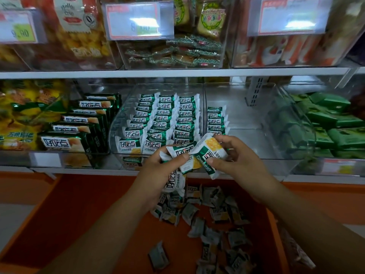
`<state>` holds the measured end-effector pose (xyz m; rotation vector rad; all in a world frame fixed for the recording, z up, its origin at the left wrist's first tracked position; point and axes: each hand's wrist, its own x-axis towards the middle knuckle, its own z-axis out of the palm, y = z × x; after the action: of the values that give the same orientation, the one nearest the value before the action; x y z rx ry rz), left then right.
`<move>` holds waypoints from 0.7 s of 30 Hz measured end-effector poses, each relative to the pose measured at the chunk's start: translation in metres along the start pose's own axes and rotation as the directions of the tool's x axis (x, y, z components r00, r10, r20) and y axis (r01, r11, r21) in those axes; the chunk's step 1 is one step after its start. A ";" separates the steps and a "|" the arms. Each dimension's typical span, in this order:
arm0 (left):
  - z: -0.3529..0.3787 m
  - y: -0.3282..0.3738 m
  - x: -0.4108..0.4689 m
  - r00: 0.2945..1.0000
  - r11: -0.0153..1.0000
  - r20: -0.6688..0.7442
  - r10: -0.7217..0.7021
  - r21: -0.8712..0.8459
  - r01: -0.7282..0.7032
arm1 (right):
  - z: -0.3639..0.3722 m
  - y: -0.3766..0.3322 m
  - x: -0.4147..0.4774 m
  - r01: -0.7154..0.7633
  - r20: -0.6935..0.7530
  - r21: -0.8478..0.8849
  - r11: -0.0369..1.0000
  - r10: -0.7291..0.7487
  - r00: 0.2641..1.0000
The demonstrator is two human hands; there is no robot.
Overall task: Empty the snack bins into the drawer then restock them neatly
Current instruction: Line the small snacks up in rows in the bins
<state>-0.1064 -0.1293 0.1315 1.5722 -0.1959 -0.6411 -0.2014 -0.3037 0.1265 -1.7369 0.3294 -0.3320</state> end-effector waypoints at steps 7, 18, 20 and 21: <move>0.001 0.002 0.003 0.999 0.998 -0.025 0.048 0.045 -0.047 | -0.004 -0.004 0.003 -0.060 0.085 0.028 0.998 0.057 0.995; 0.000 0.021 0.020 0.985 0.973 -0.003 0.174 0.157 -0.171 | -0.081 -0.014 0.039 -0.102 -0.178 -0.014 0.995 0.098 0.979; 0.004 0.027 0.027 0.980 0.969 -0.008 0.196 0.156 -0.193 | -0.097 -0.005 0.063 -0.130 -0.258 -0.072 0.989 0.107 0.960; 0.006 0.029 0.031 0.980 0.968 -0.007 0.201 0.153 -0.198 | -0.102 0.001 0.076 -0.138 -0.291 -0.103 0.985 0.103 0.951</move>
<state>-0.0767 -0.1533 0.1505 1.6789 -0.3885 -0.4591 -0.1723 -0.4256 0.1477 -1.7806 0.6755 -0.4828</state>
